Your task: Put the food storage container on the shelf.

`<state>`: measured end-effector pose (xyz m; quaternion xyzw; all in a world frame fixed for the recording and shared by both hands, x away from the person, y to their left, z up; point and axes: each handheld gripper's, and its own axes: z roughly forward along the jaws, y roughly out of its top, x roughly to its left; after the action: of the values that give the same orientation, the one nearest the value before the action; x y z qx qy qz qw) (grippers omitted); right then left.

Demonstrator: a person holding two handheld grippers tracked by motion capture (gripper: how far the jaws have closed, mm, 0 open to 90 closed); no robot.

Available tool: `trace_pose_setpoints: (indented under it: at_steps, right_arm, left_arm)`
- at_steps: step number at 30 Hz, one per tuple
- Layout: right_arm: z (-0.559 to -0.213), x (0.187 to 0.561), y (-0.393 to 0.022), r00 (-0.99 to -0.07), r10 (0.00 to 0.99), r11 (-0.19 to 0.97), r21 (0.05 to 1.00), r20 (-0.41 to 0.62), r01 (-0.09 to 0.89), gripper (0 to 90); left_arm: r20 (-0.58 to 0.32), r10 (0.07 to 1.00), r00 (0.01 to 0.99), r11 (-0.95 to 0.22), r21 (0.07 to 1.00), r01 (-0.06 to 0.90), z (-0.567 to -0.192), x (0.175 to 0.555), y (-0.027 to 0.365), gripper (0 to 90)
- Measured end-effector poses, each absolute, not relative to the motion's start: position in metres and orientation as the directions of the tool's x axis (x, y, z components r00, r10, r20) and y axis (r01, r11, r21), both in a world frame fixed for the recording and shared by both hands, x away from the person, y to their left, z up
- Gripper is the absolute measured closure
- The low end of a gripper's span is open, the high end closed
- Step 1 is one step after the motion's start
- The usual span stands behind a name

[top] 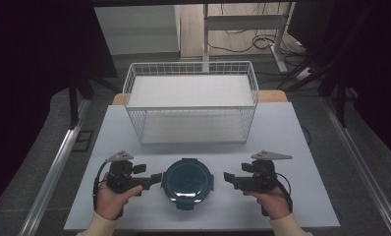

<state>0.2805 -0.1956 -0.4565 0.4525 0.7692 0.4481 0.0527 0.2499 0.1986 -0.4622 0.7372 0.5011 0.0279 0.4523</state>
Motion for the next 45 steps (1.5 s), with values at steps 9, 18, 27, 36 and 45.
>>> trace_pose_setpoints:
  at_steps: [9,18,27,36,45]
  right_arm:
    - [-0.465,0.282,-0.173,-0.547,0.703,0.122,0.681,0.454,0.722,13.2]
    - [-0.481,0.286,-0.150,-0.534,0.695,0.138,0.640,0.481,0.756,13.2]
    - [-0.495,0.282,-0.140,-0.506,0.671,0.120,0.595,0.541,0.795,13.2]
    - [-0.506,0.282,-0.133,-0.461,0.679,0.104,0.547,0.571,0.830,11.9]
    - [-0.515,0.284,-0.126,-0.415,0.649,0.072,0.492,0.637,0.867,11.9]
  left_arm:
    - [-0.494,0.734,0.467,-0.036,0.659,0.752,-0.476,0.250,0.204,15.7]
    - [-0.537,0.702,0.467,-0.032,0.632,0.774,-0.488,0.256,0.198,15.0]
    - [-0.581,0.678,0.449,-0.041,0.581,0.813,-0.503,0.260,0.189,14.9]
    - [-0.607,0.663,0.438,-0.034,0.560,0.828,-0.510,0.264,0.185,15.4]
    - [-0.687,0.602,0.408,-0.019,0.498,0.867,-0.523,0.270,0.174,19.8]
